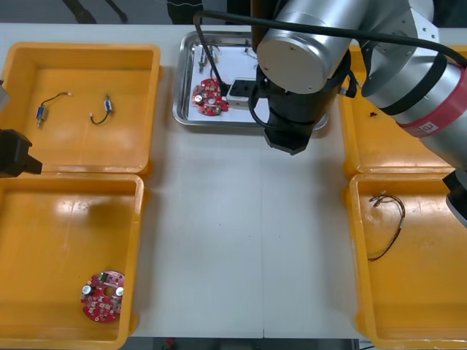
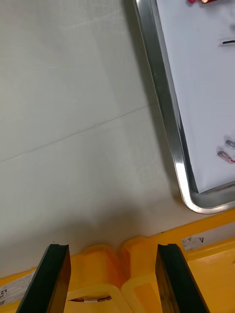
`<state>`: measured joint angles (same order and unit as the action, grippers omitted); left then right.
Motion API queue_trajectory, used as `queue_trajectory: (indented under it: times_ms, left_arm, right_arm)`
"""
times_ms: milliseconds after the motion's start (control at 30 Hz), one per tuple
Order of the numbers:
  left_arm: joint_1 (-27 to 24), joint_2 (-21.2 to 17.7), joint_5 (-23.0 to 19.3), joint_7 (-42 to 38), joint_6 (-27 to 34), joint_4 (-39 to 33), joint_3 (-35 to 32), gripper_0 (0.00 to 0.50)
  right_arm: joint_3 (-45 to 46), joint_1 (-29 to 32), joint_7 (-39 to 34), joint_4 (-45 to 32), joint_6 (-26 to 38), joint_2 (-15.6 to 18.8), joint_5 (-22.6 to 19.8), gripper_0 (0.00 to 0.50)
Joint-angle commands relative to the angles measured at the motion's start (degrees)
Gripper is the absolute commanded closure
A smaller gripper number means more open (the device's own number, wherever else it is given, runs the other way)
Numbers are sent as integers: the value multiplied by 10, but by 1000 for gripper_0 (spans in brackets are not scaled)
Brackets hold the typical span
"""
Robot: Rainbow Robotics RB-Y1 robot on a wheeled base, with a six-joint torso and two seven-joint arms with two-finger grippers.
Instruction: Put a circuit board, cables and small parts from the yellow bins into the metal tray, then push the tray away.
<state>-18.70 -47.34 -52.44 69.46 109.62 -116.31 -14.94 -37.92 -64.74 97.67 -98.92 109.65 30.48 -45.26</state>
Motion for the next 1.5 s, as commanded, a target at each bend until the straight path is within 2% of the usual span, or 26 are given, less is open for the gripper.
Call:
queue_trajectory:
  times_ms: [33,300,633,967,1267,1500]
  left_arm:
    - [12,-24,5,53,4,-16,-18,0]
    - [12,-24,5,53,4,-16,-18,0]
    - [12,-24,5,53,4,-16,-18,0]
    - [12,-24,5,53,4,-16,-18,0]
    - [12,-24,5,53,4,-16,-18,0]
    - [12,-24,5,53,4,-16,-18,0]
  right_arm:
    - [68,37,-69,-68,3,29,5,0]
    - [154,88,-175,-126,3,55,8,0]
    - [278,183,-313,-160,3,135,-68,0]
    - [428,314,-309,-187,3,191,-84,0]
    - [548,412,-287,-189,3,197,-97,0]
    - [594,483,-274,-192,3,208,-98,0]
